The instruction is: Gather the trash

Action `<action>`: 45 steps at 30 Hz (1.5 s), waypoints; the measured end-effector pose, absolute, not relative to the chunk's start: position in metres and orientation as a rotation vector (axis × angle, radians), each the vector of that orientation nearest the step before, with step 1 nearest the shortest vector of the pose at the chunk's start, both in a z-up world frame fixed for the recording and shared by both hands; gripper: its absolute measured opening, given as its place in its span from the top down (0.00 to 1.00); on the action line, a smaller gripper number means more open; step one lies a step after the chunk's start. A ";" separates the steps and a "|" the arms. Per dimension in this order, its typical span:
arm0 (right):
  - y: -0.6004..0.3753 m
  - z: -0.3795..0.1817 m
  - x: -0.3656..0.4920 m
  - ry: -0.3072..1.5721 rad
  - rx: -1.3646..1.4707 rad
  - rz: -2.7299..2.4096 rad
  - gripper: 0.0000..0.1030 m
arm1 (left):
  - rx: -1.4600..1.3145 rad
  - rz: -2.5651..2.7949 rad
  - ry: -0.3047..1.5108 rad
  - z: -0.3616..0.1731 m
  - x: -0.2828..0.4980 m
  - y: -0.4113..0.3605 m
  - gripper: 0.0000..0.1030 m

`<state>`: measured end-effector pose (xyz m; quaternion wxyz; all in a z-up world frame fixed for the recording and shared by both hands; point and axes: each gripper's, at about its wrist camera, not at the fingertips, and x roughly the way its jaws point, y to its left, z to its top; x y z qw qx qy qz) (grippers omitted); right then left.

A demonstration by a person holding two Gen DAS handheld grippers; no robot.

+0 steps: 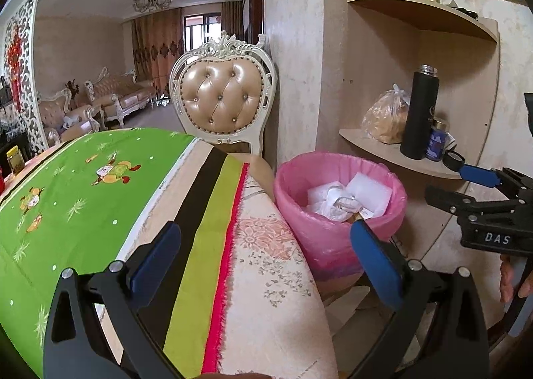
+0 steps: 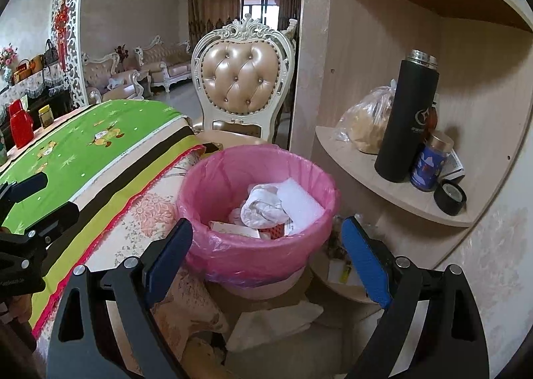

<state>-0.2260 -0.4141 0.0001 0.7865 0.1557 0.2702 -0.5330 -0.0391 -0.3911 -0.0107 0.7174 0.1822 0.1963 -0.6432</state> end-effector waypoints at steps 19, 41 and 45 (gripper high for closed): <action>-0.413 0.002 -0.226 0.563 0.344 -1.129 0.17 | 0.404 -1.410 0.429 -0.014 -0.037 -0.394 0.04; -0.409 0.005 -0.226 0.556 0.336 -1.145 0.17 | 0.413 -1.449 0.417 -0.011 -0.046 -0.390 0.04; -0.410 0.003 -0.227 0.559 0.340 -1.150 0.17 | 0.417 -1.461 0.422 -0.012 -0.047 -0.391 0.04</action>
